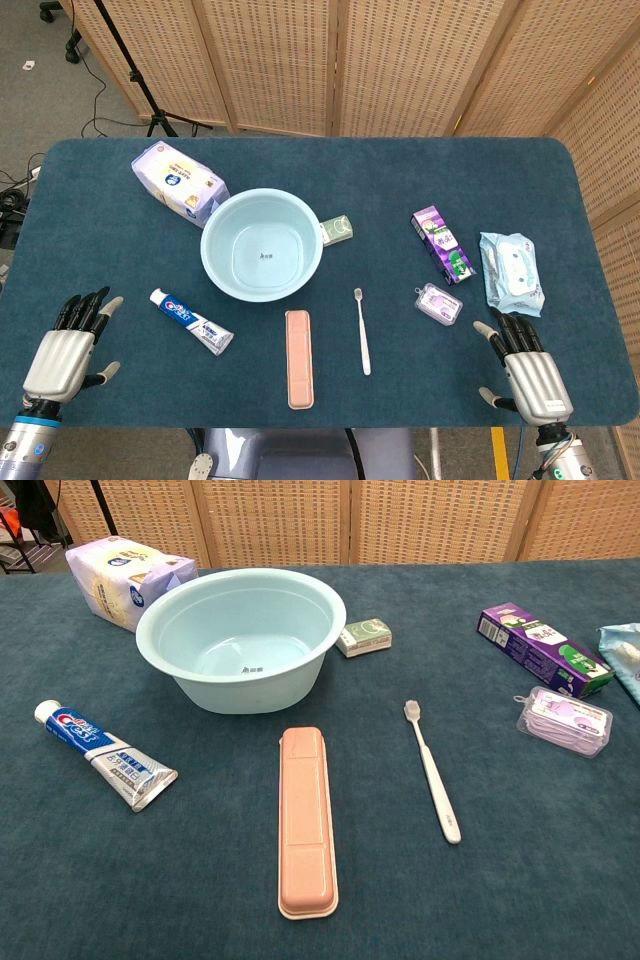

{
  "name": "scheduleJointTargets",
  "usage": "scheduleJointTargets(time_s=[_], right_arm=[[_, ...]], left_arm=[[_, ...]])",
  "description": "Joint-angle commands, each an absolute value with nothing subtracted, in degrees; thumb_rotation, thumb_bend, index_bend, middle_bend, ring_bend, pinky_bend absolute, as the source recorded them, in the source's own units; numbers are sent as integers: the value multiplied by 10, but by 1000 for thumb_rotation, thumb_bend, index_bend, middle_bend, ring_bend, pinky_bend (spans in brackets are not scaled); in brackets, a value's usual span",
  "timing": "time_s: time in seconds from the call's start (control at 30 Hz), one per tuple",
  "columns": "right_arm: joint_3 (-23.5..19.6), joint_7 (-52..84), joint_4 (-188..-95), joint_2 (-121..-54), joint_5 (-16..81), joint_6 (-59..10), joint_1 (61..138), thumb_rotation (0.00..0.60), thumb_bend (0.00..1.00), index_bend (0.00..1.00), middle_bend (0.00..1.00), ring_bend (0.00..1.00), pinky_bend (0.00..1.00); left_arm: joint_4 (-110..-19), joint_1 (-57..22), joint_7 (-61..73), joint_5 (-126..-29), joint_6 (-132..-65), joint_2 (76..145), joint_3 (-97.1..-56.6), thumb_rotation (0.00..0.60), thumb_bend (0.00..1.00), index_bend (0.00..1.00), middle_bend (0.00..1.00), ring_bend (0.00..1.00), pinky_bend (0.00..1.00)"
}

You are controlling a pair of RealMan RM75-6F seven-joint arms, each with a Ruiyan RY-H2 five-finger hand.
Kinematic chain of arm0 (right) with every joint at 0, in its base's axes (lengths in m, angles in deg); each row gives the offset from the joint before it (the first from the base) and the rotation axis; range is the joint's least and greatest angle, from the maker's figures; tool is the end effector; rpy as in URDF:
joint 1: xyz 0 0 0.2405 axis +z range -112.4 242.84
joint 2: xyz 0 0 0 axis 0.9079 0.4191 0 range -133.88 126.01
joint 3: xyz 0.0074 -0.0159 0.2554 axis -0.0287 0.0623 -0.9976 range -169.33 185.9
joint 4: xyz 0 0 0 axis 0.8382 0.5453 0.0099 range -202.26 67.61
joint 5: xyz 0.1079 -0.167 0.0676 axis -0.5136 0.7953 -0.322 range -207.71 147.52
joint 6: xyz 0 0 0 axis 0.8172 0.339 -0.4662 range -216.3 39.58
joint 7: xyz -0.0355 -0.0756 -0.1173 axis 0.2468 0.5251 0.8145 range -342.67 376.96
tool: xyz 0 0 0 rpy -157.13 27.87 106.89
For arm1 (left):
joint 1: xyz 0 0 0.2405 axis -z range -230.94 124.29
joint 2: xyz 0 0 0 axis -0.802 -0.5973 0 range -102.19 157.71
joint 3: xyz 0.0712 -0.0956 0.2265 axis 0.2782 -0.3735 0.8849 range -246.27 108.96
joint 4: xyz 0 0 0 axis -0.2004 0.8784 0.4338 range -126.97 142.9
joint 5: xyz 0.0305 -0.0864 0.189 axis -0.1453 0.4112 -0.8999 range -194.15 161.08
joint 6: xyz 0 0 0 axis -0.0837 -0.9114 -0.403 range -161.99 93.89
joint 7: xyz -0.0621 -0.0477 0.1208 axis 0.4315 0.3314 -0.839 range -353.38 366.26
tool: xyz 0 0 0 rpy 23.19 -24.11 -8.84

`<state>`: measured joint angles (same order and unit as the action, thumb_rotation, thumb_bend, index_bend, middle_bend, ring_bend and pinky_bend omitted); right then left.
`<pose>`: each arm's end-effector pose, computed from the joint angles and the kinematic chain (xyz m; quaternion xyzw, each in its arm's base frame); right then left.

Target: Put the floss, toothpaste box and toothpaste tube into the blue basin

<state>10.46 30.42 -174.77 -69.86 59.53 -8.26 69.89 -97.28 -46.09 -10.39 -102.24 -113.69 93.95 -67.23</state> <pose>-0.2522 -0.1542 0.1071 0.6444 -0.4321 0.3716 0.5098 -0.2619 0.1697 0.1090 -0.6555 -0.4059 -0.3430 0.5365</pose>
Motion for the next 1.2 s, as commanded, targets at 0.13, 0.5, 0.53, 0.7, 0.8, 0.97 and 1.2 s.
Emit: scheduleJointTargets(time_s=[0.13, 0.5, 0.53, 0.7, 0.8, 0.97, 1.2], right_arm=[[106, 308, -1746, -700, 595, -87, 700, 600, 131, 166, 0, 0, 0], [108, 306, -1752, -694, 603, -81, 697, 600, 131, 166, 0, 0, 0], [109, 306, -1752, -693, 603, -83, 698, 600, 131, 165, 0, 0, 0], [112, 308, -1751, -687, 608, -90, 701, 600, 131, 130, 0, 0, 0], [113, 306, -1750, -686, 608, -93, 702, 600, 131, 119, 0, 0, 0], [113, 307, -1750, -687, 609, -92, 701, 600, 131, 110, 0, 0, 0], [113, 314, -1749, -692, 604, -100, 704, 600, 131, 110, 0, 0, 0]], left_arm=[[-973, -461, -101, -1019, -1137, 938, -674, 600, 187, 97, 0, 45, 35], [-975, -461, -98, -1023, -1140, 933, -675, 600, 187, 38, 0, 23, 23], [-975, -461, -98, -1022, -1140, 932, -675, 600, 187, 10, 0, 10, 11], [-976, -460, -99, -1024, -1142, 929, -677, 600, 184, 0, 0, 0, 0], [-977, -460, -99, -1021, -1141, 926, -678, 600, 183, 0, 0, 0, 0], [-978, -460, -98, -1022, -1142, 925, -678, 600, 183, 0, 0, 0, 0], [-982, -459, -97, -1017, -1138, 921, -678, 600, 183, 0, 0, 0, 0]])
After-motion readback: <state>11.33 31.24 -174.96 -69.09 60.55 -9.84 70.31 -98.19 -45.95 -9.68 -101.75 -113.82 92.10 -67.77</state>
